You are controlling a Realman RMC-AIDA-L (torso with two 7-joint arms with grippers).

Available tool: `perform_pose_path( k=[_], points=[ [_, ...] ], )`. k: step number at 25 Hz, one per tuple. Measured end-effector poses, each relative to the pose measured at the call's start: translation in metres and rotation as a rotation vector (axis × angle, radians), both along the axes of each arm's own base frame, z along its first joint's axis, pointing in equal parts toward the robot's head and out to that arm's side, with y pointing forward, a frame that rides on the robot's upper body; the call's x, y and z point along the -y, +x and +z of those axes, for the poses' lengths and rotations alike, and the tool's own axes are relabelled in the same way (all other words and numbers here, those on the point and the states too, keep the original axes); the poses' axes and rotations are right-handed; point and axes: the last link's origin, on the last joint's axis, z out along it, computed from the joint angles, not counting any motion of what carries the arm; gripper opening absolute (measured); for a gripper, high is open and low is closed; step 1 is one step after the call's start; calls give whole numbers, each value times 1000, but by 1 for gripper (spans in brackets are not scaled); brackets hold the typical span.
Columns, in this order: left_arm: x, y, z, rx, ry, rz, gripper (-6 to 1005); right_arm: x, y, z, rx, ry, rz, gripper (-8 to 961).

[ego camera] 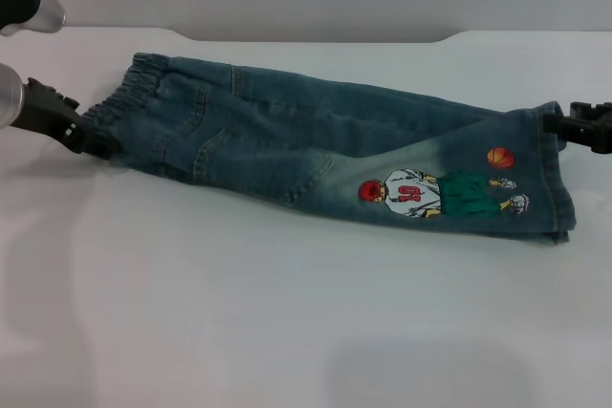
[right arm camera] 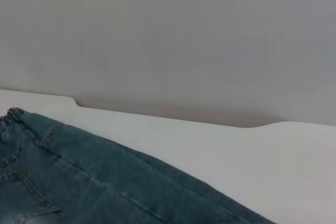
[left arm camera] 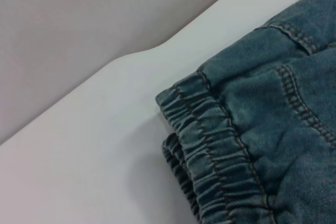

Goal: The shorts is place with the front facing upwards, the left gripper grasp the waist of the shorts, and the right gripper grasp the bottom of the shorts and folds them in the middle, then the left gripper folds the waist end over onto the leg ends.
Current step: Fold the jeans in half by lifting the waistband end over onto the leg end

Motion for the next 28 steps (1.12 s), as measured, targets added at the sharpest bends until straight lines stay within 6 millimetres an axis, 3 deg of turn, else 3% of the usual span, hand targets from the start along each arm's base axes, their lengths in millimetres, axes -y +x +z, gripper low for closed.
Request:
perform_pose_path(
  k=[28],
  points=[
    [0, 1, -11, -17, -40, -4, 802, 0, -2, 2, -23, 21, 13, 488]
  ],
)
